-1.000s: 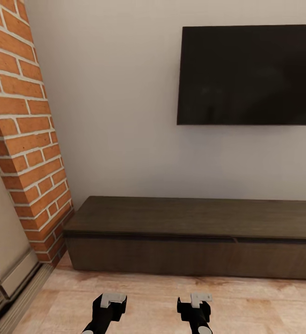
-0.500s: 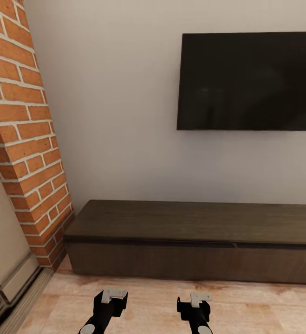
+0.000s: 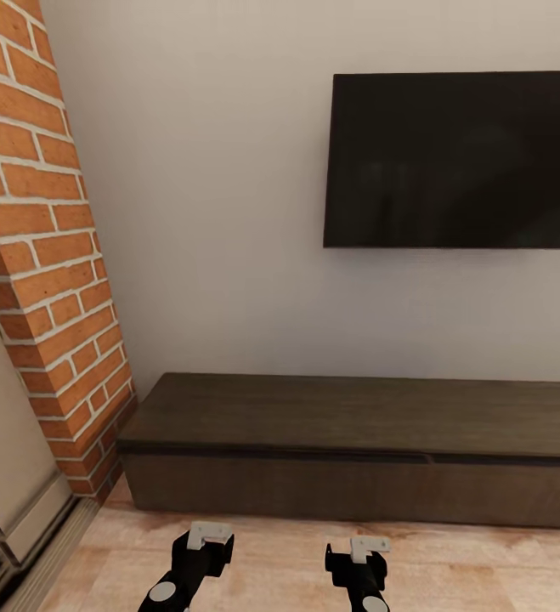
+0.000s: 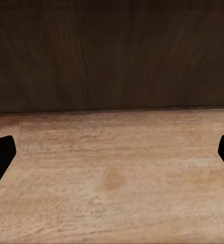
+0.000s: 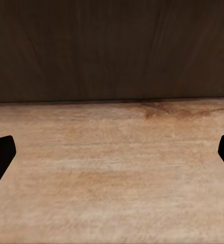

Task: Place each of the two pumpkins and all three candles from the living room inside a cabinet in the living room (use any cabinet), then make sure every cabinet is closed, and position the cauldron so it is next to a table in the living room.

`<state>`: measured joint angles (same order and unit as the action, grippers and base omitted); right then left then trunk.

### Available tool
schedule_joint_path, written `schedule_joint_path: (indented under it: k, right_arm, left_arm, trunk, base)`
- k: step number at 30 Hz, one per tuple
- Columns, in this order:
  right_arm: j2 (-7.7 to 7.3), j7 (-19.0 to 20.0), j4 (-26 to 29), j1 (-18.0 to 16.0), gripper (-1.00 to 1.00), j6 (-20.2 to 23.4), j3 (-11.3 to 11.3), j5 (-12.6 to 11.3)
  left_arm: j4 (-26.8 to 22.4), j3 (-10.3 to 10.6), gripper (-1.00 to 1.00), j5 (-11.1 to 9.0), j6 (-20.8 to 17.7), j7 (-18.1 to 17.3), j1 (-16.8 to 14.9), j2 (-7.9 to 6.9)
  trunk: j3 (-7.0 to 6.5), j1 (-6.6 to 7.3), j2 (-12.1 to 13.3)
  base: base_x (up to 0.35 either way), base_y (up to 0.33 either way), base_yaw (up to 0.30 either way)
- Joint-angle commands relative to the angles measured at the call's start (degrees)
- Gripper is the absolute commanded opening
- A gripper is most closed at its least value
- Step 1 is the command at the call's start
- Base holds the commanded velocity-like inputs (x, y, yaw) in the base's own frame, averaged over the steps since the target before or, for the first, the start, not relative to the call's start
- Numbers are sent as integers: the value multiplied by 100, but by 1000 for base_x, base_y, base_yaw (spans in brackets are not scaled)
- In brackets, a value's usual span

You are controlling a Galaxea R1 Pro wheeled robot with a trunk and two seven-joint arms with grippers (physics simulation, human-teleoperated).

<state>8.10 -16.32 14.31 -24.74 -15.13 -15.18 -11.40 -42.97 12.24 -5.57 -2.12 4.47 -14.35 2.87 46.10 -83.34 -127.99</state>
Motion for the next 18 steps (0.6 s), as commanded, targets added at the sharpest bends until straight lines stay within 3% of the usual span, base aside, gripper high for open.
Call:
schedule_joint_path:
  k: [1,14,18]
  right_arm:
    - [-2,-34,-3,-4,100,-26,-48,-58]
    - [-2,-40,-6,-4,100,-31,-28,-61]
    - [-6,-14,-7,-4,100,-27,-20,-64]
  left_arm:
    - [-15,24,100,-66,-43,44,0,-5]
    - [-25,7,100,-102,-80,45,1,-3]
    - [-28,6,100,-106,-272,45,-4,5]
  trunk:
    - [-13,24,39]
    - [-246,309,560]
    - [-318,397,721]
  base:
    - [0,0,0]
    - [0,0,0]
    - [0,0,0]
